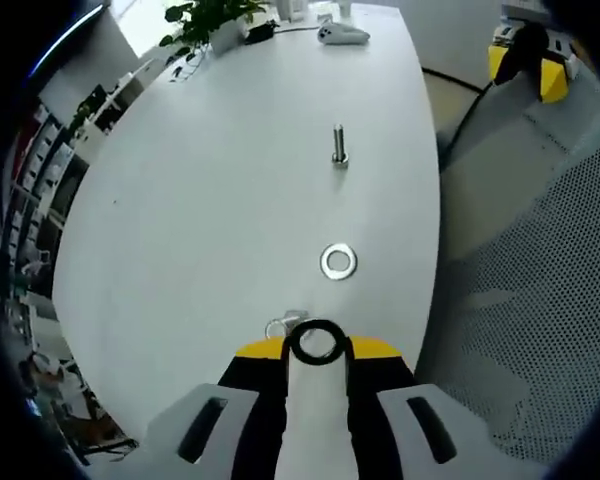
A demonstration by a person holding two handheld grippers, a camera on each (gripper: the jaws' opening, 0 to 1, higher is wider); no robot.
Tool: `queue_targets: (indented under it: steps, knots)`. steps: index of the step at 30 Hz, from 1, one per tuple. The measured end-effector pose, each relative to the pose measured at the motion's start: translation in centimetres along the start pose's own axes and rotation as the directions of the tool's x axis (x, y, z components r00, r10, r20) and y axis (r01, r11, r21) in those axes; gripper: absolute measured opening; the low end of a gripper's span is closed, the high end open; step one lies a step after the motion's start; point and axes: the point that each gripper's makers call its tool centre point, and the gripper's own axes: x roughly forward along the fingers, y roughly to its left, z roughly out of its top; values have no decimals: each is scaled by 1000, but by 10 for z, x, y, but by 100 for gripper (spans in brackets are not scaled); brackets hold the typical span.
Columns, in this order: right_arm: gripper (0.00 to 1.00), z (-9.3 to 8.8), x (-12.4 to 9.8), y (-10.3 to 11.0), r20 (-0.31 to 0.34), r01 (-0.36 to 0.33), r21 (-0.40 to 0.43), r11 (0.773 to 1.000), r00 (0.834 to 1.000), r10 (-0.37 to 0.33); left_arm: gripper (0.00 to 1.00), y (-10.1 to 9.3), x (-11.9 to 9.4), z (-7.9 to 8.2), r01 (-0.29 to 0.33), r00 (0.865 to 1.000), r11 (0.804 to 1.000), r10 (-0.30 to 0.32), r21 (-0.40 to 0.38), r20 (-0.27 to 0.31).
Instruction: Place the washer onto the threaded stud by aligning its center hole with the stud, sliding it down to the base, and recovering from edge contact or off-axis alignment until the washer reaches the visible bottom stop.
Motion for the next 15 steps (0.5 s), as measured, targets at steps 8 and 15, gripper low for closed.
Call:
queue_targets:
  steps: [8,15]
  knots:
    - [27,-1,0,1,-6,-4,0,1000,1000,4,19,12,6,-1,-8,999,1000,9,14,-36]
    - [27,-2,0,1,-9,-5,2,1000,1000,5,19,16,10,2,-3,999,1000,4,22,-51]
